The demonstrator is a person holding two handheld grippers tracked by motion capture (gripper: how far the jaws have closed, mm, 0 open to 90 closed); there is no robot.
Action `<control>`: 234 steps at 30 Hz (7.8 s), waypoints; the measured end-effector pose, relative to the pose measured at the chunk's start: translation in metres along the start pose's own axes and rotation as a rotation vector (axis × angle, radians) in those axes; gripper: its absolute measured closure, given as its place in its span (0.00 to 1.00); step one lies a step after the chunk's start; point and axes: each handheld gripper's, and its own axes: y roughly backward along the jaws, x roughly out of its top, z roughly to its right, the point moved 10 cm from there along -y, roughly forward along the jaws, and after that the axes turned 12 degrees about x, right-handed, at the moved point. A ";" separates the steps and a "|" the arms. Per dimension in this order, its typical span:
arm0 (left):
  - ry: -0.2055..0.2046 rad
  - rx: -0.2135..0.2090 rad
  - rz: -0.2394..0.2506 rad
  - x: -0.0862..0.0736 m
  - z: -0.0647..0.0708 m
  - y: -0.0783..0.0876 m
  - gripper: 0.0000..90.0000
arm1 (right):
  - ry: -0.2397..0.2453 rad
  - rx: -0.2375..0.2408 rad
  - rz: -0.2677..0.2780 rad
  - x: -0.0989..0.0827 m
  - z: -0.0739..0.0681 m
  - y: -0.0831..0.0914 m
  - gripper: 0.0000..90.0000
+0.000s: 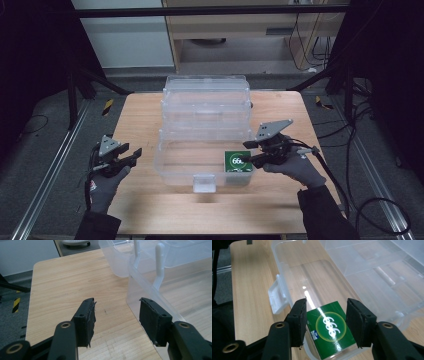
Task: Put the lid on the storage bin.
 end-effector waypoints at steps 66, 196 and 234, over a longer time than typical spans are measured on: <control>-0.047 -0.128 0.066 0.042 0.005 0.007 0.58 | 0.043 0.275 -0.467 -0.017 -0.029 -0.112 0.68; -1.075 -0.356 -0.139 0.155 0.126 -0.081 0.91 | 0.063 0.269 -0.527 -0.022 -0.036 -0.119 0.71; -1.114 -0.406 -0.173 0.152 0.133 -0.047 0.97 | 0.056 0.253 -0.538 -0.023 -0.040 -0.120 0.72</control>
